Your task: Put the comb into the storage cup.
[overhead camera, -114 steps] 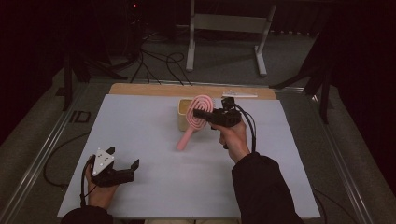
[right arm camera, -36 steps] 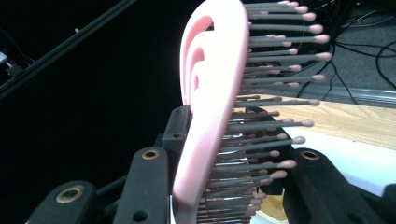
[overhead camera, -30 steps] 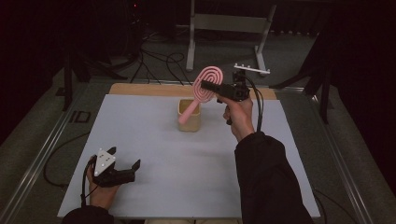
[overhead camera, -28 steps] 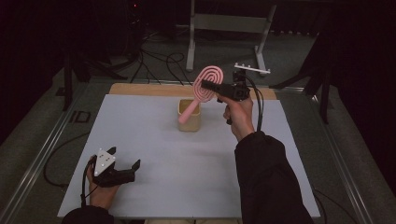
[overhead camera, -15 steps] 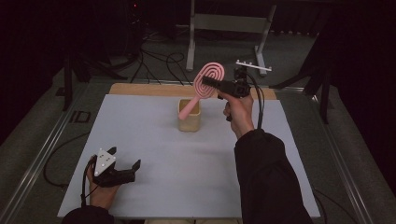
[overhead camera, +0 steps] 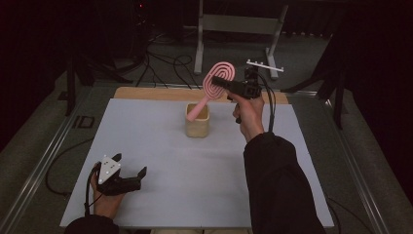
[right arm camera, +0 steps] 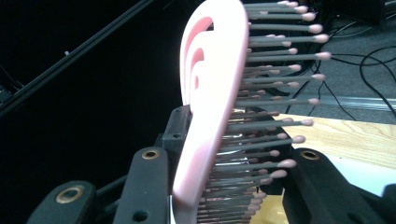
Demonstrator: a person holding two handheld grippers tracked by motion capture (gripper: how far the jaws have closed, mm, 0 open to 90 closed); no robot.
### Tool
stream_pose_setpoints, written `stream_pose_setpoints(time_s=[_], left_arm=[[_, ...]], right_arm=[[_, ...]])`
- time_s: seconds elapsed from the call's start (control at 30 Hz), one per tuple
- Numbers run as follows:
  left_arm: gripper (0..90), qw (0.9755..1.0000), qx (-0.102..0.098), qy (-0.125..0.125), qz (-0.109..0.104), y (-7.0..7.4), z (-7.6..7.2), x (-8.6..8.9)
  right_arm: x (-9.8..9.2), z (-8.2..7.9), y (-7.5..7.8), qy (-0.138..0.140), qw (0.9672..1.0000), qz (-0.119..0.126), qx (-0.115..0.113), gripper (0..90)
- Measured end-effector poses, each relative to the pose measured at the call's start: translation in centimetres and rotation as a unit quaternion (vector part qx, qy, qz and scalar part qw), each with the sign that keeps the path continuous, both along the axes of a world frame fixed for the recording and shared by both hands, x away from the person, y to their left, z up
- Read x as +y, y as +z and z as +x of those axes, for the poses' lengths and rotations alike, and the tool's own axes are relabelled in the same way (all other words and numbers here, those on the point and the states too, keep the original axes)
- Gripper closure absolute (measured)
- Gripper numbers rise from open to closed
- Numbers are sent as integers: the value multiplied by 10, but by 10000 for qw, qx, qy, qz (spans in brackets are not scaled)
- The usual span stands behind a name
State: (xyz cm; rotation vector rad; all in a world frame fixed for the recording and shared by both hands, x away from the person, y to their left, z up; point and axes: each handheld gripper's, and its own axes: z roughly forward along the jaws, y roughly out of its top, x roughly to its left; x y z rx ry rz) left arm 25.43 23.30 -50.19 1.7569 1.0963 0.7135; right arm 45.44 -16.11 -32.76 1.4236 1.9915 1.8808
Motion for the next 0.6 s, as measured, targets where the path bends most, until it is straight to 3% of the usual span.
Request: stream_pose_setpoints(time_s=[0.6], left_arm=[[1,10000,4,-14,-5,0,0,0]], right_arm=[[4,7,-1,-187,9998,-71,-74,636]])
